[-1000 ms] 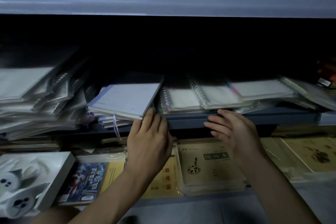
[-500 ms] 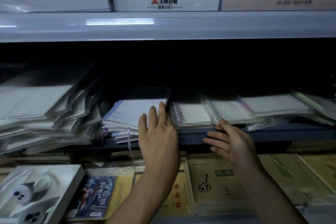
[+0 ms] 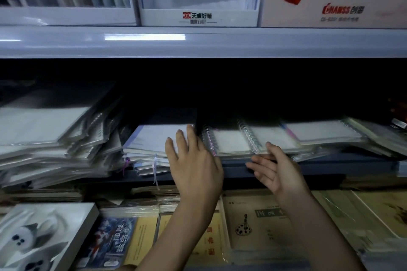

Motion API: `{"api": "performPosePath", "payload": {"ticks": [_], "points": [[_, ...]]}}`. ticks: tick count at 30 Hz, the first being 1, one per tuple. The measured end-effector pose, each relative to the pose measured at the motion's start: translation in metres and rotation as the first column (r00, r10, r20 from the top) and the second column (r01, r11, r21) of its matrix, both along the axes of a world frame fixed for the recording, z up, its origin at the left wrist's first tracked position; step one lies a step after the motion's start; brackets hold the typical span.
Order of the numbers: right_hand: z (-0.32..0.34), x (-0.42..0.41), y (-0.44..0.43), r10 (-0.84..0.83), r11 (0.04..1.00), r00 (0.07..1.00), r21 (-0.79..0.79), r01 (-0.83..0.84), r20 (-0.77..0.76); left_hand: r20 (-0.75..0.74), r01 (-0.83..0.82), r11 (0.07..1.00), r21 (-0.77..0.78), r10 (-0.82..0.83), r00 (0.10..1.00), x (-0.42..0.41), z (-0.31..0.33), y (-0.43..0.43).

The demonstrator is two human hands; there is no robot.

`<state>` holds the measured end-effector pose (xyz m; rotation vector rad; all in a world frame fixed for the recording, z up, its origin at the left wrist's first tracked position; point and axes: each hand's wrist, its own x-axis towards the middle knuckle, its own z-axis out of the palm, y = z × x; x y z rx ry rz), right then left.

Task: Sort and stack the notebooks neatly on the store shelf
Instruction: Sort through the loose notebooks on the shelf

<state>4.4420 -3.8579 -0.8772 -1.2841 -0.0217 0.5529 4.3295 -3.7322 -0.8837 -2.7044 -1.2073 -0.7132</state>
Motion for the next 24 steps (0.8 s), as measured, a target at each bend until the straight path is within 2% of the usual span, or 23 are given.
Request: {"api": "performPosePath", "payload": {"ticks": [2,5,7,9,11,14,15,18,21,24], "points": [[0.000,0.005,-0.001,0.016,1.000,1.000,-0.014,-0.016,-0.010,0.169,0.087,0.996,0.035,-0.091,0.981,-0.003,-0.004,-0.006],[0.003,0.009,-0.004,0.023,1.000,1.000,-0.005,-0.023,-0.009,0.334,0.315,0.942,0.120,-0.337,0.880,-0.006,-0.018,-0.029],[0.004,0.007,-0.006,0.054,0.998,0.999,0.020,-0.054,-0.003,0.413,0.433,0.901,0.012,-0.399,0.819,-0.004,-0.021,-0.044],[0.001,0.002,-0.006,0.123,0.992,0.992,0.031,-0.123,0.006,0.534,0.502,0.840,-0.207,-0.333,0.777,-0.001,-0.021,-0.050],[-0.003,-0.006,-0.004,0.179,0.983,0.983,0.030,-0.181,0.044,0.670,0.576,0.711,-0.404,-0.198,0.715,0.002,-0.019,-0.050],[-0.007,-0.012,0.003,0.210,0.972,0.973,0.085,-0.218,0.094,0.804,0.688,0.513,-0.514,0.009,0.594,0.000,-0.013,-0.044],[-0.005,-0.013,0.006,0.218,0.966,0.971,0.120,-0.229,0.099,0.827,0.714,0.475,-0.515,0.057,0.559,-0.001,-0.011,-0.041],[-0.002,-0.013,0.015,0.256,0.944,0.961,0.186,-0.272,0.103,0.854,0.733,0.470,-0.491,0.094,0.512,-0.005,-0.008,-0.036],[-0.003,-0.013,0.025,0.277,0.942,0.957,0.173,-0.288,0.085,0.832,0.711,0.493,-0.501,0.048,0.553,-0.004,-0.008,-0.036],[-0.005,-0.012,0.033,0.293,0.952,0.950,0.055,-0.300,0.109,0.793,0.676,0.495,-0.546,0.043,0.608,-0.002,-0.011,-0.030]]}}
